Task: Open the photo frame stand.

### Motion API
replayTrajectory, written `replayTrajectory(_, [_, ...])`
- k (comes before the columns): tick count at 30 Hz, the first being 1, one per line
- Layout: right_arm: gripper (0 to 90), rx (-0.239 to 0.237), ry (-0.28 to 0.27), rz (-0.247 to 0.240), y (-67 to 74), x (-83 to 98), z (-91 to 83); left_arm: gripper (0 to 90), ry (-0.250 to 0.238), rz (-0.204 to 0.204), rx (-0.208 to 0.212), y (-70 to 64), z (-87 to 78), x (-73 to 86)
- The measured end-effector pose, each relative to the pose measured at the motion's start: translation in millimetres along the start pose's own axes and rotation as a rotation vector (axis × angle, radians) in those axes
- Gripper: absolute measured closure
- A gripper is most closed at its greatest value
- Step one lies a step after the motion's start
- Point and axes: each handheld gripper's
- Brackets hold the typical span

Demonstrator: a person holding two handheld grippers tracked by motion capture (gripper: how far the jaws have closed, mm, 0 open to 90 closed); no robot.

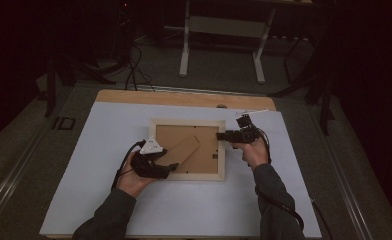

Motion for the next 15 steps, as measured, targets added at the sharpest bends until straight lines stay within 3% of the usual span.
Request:
replayTrajectory(2, [58.1,0.002,-0.001,0.0,0.6,0.1,-0.3,37.8,0.01,-0.012,0.009,3.2,-0.8,-1.1])
replayTrajectory(6, [58.1,0.003,-0.006,-0.009,1.4,0.3,-1.0,39.4,0.043,-0.065,0.09,8.2,3.5,-2.2])
replayTrajectory(9, [58.1,0.005,-0.01,-0.011,1.5,0.8,-1.1,40.3,0.083,-0.075,0.13,8.6,8.5,-3.3])
replayTrajectory(13, [58.1,0.006,-0.011,-0.013,2.0,1.2,-1.7,46.5,0.104,-0.072,0.142,6.4,11.8,-4.5])
replayTrajectory(15, [58.1,0.007,-0.011,-0.015,2.5,1.2,-2.1,50.4,0.114,-0.056,0.124,4.4,12.4,-5.4])
Point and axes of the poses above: each handheld gripper's, and its own axes: z roughly forward along the jaws, x roughly out of its underside, y roughly to its left, and after that the axes turned 7 degrees about y, right-handed
